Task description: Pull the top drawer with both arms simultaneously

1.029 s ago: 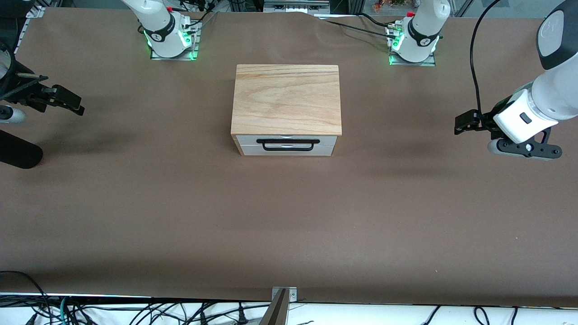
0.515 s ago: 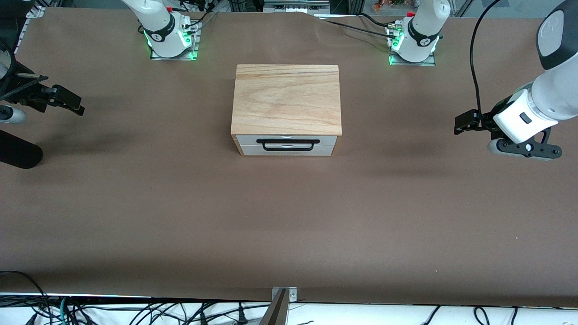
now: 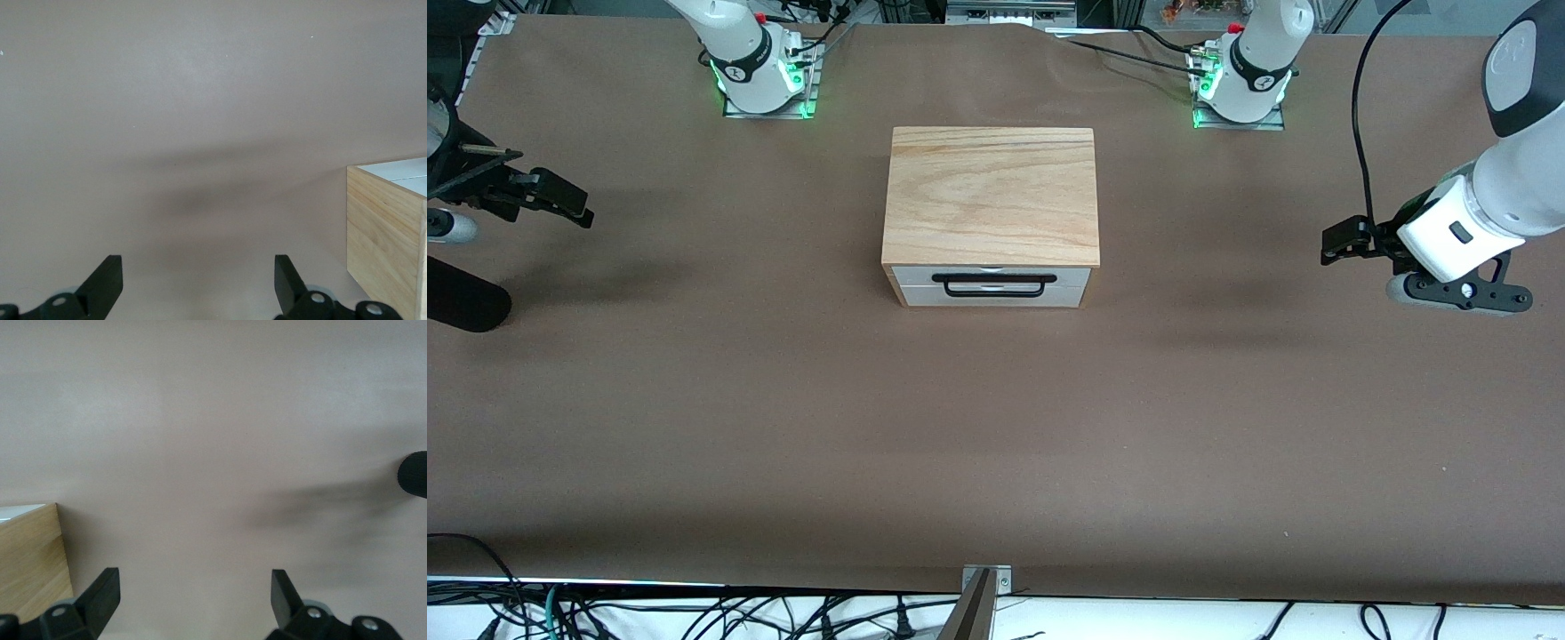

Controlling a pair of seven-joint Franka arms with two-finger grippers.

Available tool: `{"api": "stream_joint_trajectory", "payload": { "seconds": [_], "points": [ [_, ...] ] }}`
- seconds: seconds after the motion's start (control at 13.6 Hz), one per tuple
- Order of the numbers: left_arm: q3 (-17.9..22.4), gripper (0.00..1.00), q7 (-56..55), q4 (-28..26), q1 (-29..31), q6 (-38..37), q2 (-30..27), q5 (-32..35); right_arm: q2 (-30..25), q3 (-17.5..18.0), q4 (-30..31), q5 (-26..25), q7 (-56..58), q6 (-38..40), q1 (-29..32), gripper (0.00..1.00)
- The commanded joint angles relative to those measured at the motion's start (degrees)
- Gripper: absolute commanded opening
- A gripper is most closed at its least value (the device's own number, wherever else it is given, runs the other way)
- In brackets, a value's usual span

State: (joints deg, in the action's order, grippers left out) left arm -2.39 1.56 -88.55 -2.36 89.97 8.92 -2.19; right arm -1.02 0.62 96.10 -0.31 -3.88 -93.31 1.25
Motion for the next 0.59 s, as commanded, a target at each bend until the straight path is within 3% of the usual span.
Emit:
{"api": "stream_joint_trajectory", "payload": {
  "seconds": [0.0, 0.51],
  "points": [
    [0.02, 1.00, 0.64, 0.13, 0.08, 0.03, -0.05, -1.24, 0.40, 0.25, -0.82, -0.05, 0.28, 0.14, 0.07, 1.00],
    [0.02, 1.00, 0.64, 0.13, 0.08, 0.03, -0.05, -1.24, 0.40, 0.34, -0.73, -0.13, -0.34, 0.23, -0.11, 1.00]
  ]
}}
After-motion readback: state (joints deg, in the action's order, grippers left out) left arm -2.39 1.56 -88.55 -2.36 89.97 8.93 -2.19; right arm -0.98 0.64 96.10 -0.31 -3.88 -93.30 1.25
